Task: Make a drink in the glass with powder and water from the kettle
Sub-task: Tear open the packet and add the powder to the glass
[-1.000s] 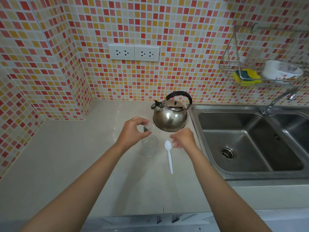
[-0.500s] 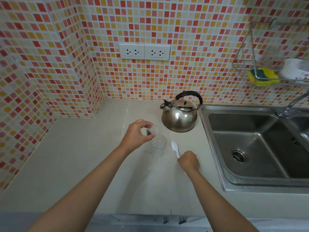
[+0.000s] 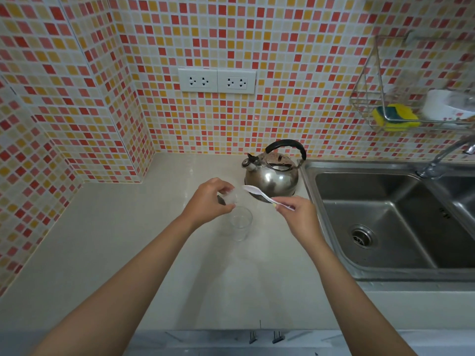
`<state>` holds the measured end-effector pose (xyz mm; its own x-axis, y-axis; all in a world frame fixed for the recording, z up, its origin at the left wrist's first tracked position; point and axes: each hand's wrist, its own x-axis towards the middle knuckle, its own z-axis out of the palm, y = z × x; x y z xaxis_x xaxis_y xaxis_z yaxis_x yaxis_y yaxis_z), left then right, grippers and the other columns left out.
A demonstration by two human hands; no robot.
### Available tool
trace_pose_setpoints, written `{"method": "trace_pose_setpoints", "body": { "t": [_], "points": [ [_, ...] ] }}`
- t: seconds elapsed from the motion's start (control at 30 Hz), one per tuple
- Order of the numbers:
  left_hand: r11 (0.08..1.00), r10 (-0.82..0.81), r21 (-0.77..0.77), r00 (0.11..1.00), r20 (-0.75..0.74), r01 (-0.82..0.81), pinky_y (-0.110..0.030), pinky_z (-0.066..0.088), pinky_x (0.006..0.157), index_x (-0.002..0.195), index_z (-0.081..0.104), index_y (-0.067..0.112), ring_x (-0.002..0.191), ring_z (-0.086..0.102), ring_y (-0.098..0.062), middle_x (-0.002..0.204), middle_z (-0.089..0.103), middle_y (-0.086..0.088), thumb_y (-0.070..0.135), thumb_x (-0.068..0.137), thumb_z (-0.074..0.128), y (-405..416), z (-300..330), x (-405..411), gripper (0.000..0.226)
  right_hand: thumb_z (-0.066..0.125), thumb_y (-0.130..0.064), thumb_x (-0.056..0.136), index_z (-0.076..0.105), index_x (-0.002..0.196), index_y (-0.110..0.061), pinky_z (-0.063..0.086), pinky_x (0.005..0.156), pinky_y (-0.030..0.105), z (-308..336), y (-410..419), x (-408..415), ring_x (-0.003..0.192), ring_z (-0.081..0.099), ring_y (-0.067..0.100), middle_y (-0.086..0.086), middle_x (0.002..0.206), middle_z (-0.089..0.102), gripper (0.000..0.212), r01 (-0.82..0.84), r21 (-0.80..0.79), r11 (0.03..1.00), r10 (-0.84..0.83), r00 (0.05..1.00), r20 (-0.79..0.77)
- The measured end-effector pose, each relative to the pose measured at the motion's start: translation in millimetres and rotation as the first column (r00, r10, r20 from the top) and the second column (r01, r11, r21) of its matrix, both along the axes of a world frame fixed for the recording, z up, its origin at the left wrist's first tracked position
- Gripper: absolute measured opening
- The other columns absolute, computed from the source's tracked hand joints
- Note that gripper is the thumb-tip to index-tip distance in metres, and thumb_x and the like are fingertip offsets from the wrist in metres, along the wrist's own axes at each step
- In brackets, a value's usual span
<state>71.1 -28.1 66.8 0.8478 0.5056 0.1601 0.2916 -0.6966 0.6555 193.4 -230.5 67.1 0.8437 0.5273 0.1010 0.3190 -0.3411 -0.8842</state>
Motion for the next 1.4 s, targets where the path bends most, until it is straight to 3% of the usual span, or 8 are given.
{"method": "trace_pose_setpoints", "body": {
  "t": [0.17, 0.37, 0.47, 0.63, 0.73, 0.93, 1.2, 1.4],
  "points": [
    [1.0, -0.001, 0.012, 0.999, -0.054, 0.001, 0.0, 0.037, 0.058, 0.107, 0.066, 0.026, 0.076, 0.057, 0.0, 0.096, 0.057, 0.014, 0.029, 0.069, 0.083, -2.3, 0.7, 8.0, 0.041, 0.065, -0.007, 0.084, 0.076, 0.099, -0.017, 0.052, 0.074, 0.033, 6.1, -1.6, -8.1, 0.083, 0.064, 0.022, 0.009, 0.089, 0.069, 0.021, -0.042, -0.151, 0.988, 0.061, 0.99, 0.124],
    [0.991, -0.095, 0.083, 0.992, -0.087, 0.102, -0.004, 0.039, 0.061, 0.112, 0.068, 0.023, 0.079, 0.06, -0.007, 0.096, 0.059, 0.01, 0.028, 0.071, 0.081, -5.4, 0.6, 11.5, 0.043, 0.067, -0.013, 0.084, 0.076, 0.101, -0.019, 0.049, 0.072, 0.029, 1.4, 0.5, -6.5, 0.084, 0.064, 0.022, 0.003, 0.084, 0.065, 0.02, -0.069, -0.193, 0.979, 0.093, 0.989, 0.118],
    [0.972, -0.121, 0.18, 0.979, -0.164, 0.15, -0.011, 0.041, 0.063, 0.114, 0.069, 0.023, 0.072, 0.055, -0.008, 0.098, 0.062, 0.006, 0.032, 0.074, 0.078, -6.3, 0.4, 11.3, 0.042, 0.068, -0.016, 0.085, 0.075, 0.104, -0.017, 0.053, 0.078, 0.035, -1.9, 0.8, -6.6, 0.088, 0.064, 0.023, 0.008, 0.091, 0.067, 0.02, -0.062, -0.204, 0.977, 0.084, 0.991, 0.103],
    [0.916, -0.146, 0.323, 0.947, -0.287, 0.239, -0.023, 0.043, 0.076, 0.119, 0.067, 0.024, 0.087, 0.056, -0.015, 0.106, 0.064, 0.002, 0.035, 0.077, 0.073, -4.9, 0.6, 9.9, 0.044, 0.066, -0.019, 0.087, 0.073, 0.106, -0.019, 0.048, 0.072, 0.028, -11.0, -1.4, -6.9, 0.089, 0.063, 0.022, 0.008, 0.095, 0.066, 0.021, -0.034, -0.257, 0.966, 0.074, 0.986, 0.147],
    [0.867, -0.166, 0.395, 0.923, -0.346, 0.304, -0.027, 0.04, 0.079, 0.12, 0.067, 0.025, 0.092, 0.057, -0.018, 0.104, 0.063, 0.001, 0.034, 0.079, 0.071, -5.6, 3.3, 11.9, 0.042, 0.066, -0.02, 0.087, 0.073, 0.107, -0.018, 0.04, 0.068, 0.023, -17.0, -2.1, -8.9, 0.089, 0.062, 0.021, 0.007, 0.094, 0.065, 0.022, -0.022, -0.272, 0.962, 0.065, 0.987, 0.15],
    [0.753, -0.197, 0.493, 0.865, -0.462, 0.435, -0.028, 0.036, 0.074, 0.118, 0.067, 0.024, 0.093, 0.057, -0.02, 0.103, 0.062, -0.002, 0.031, 0.082, 0.066, -8.5, 6.0, 17.6, 0.037, 0.065, -0.016, 0.087, 0.074, 0.104, -0.018, 0.053, 0.077, 0.032, -27.8, -4.1, -11.8, 0.09, 0.064, 0.021, 0.007, 0.096, 0.064, 0.019, -0.004, -0.258, 0.966, 0.039, 0.991, 0.131],
    [0.648, -0.207, 0.539, 0.806, -0.555, 0.538, -0.028, 0.035, 0.074, 0.117, 0.066, 0.022, 0.094, 0.055, -0.022, 0.102, 0.061, -0.004, 0.026, 0.082, 0.062, -11.3, 2.1, 25.4, 0.035, 0.066, -0.012, 0.086, 0.075, 0.103, -0.016, 0.056, 0.077, 0.037, -38.6, -3.9, -13.2, 0.086, 0.064, 0.024, 0.009, 0.093, 0.064, 0.019, 0.01, -0.255, 0.967, 0.021, 0.993, 0.118],
    [0.515, -0.195, 0.588, 0.753, -0.629, 0.624, -0.03, 0.035, 0.072, 0.106, 0.068, 0.016, 0.092, 0.055, -0.023, 0.098, 0.06, -0.005, 0.02, 0.082, 0.06, -17.1, 3.2, 32.5, 0.026, 0.066, -0.011, 0.085, 0.075, 0.102, -0.016, 0.056, 0.074, 0.036, -50.3, -7.3, -14.2, 0.083, 0.063, 0.024, 0.01, 0.092, 0.065, 0.019, 0.025, -0.236, 0.972, -0.007, 0.997, 0.074]
  ]
}}
